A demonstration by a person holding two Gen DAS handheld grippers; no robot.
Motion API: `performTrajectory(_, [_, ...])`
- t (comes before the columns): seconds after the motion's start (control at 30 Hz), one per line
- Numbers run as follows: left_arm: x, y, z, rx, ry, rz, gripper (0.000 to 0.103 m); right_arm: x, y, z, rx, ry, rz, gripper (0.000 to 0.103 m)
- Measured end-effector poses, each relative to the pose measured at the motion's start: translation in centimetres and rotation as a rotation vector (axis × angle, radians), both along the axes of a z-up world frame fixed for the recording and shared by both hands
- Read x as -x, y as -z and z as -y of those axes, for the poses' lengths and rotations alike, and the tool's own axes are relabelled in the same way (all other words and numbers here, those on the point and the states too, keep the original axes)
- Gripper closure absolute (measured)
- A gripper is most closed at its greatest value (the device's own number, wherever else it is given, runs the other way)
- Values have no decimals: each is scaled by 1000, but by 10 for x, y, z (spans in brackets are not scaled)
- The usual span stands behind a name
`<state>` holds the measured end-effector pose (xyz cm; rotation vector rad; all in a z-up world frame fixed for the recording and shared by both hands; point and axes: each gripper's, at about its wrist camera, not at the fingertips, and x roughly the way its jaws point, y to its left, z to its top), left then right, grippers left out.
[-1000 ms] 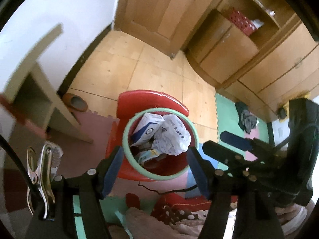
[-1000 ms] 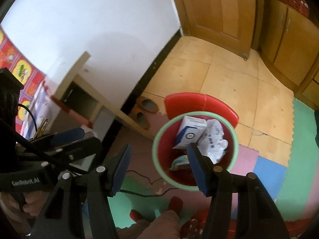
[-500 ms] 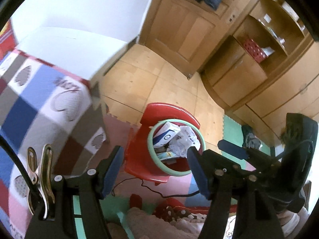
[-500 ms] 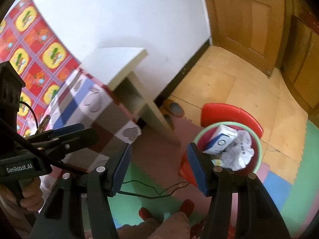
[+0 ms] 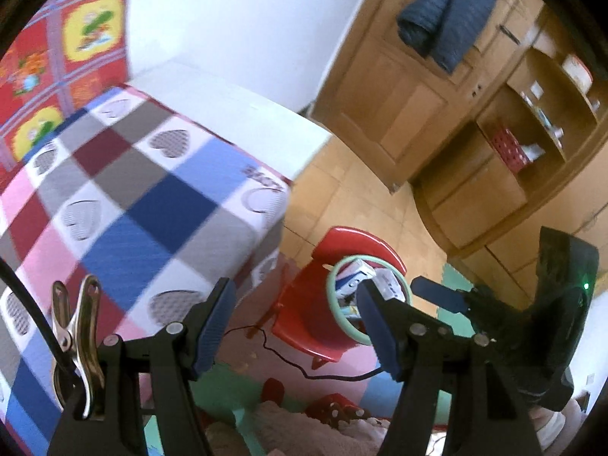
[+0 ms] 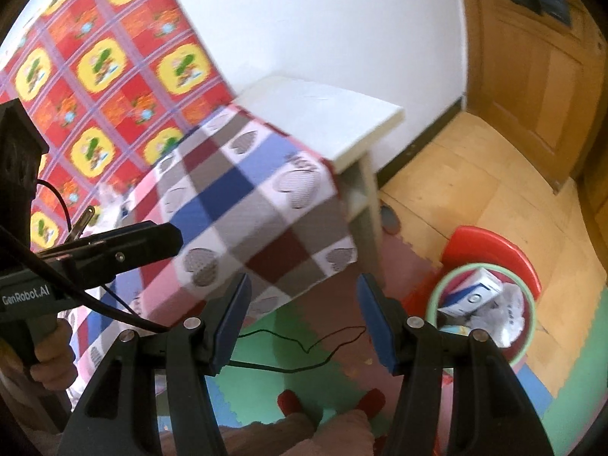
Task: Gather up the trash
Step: 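Move both open tools away from the bin back over the bed, then lower the right tool onto the clear plastic bag on the bed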
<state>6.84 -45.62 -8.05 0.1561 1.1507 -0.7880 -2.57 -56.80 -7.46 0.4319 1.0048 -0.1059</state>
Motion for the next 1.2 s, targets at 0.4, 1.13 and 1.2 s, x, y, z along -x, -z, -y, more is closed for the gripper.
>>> performTrajectory(0.4, [-21, -27, -102, 0, -161, 19, 33, -39, -15, -80, -24, -148, 22, 43])
performTrajectory(1.13, [-56, -63, -302, -60, -484, 81, 33, -113, -31, -234, -63, -385, 66, 43])
performTrajectory(1.2, [-58, -65, -316, -67, -516, 83, 33, -120, -32, -245, -58, -416, 68, 43])
